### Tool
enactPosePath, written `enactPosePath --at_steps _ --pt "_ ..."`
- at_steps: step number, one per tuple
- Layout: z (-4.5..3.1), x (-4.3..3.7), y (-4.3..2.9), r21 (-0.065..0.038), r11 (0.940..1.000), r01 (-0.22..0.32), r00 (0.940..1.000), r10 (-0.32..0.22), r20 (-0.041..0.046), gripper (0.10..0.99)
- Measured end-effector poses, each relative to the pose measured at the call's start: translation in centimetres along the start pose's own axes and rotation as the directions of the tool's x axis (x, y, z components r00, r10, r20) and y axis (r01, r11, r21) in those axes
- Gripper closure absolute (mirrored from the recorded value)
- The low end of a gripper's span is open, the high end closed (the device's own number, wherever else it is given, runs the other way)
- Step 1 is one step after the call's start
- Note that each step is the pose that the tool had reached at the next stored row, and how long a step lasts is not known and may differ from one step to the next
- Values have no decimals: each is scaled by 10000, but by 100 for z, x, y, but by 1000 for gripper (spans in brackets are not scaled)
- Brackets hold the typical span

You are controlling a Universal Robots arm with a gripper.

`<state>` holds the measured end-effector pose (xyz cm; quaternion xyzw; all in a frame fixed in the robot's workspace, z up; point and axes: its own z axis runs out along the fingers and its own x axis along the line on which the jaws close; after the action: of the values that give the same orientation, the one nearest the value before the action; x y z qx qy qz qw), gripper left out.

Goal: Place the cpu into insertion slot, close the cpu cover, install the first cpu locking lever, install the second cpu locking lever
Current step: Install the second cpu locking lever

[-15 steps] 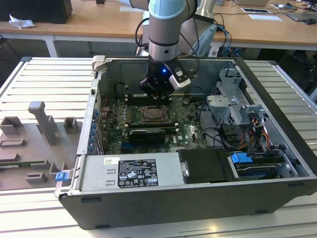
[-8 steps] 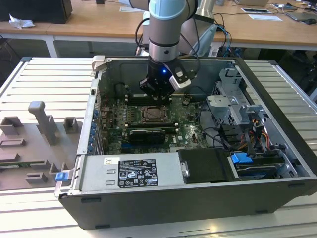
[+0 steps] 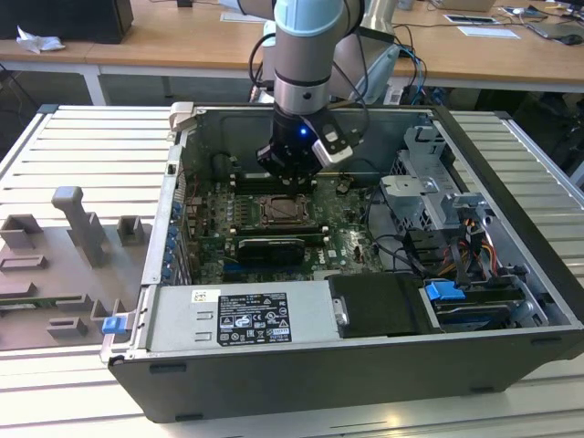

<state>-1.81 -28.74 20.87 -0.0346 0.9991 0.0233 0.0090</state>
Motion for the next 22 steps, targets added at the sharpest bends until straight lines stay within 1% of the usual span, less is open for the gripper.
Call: enactPosePath --at_steps 11,22 --pt "-22 -4 -3 0 10000 -12 10000 12 1 980" --pt "-24 -1 -50 0 10000 -15 10000 15 1 980"
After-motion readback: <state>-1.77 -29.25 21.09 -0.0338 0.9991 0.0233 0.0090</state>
